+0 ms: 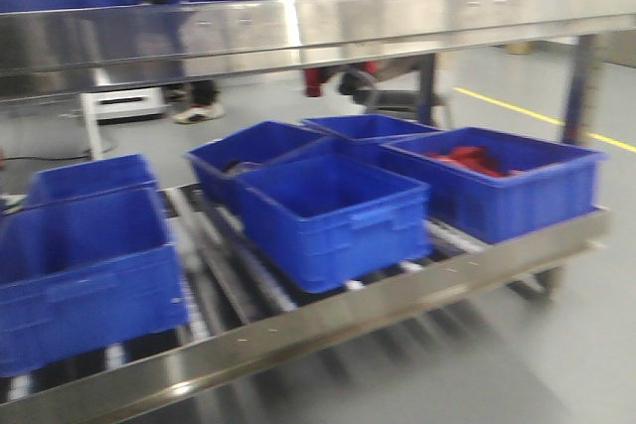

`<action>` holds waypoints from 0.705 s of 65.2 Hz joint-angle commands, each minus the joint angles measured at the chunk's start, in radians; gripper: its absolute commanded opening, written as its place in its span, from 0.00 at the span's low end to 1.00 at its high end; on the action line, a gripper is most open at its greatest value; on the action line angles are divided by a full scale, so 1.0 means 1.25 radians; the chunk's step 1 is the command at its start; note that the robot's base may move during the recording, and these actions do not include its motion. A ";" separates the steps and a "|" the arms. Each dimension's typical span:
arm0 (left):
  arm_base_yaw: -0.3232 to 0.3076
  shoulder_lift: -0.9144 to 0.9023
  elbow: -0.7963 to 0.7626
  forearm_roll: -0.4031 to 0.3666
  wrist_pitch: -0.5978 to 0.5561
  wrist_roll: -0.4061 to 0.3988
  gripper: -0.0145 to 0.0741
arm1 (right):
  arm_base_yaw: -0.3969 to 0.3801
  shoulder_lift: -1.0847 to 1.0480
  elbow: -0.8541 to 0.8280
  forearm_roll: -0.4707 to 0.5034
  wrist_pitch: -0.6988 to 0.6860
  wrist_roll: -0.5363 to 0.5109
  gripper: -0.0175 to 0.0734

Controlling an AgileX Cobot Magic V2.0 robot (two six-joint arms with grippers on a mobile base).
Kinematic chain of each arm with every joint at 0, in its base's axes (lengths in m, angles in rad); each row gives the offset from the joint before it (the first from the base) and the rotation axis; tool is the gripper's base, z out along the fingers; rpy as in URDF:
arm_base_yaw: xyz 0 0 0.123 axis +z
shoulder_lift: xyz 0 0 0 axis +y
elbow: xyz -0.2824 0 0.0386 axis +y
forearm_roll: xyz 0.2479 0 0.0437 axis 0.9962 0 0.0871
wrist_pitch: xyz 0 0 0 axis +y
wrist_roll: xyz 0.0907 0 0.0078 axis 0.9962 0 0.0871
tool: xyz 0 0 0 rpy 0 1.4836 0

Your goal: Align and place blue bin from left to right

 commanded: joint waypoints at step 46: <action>-0.004 -0.019 -0.015 -0.018 -0.087 0.012 0.04 | 0.004 -0.018 -0.013 0.001 -0.072 -0.031 0.12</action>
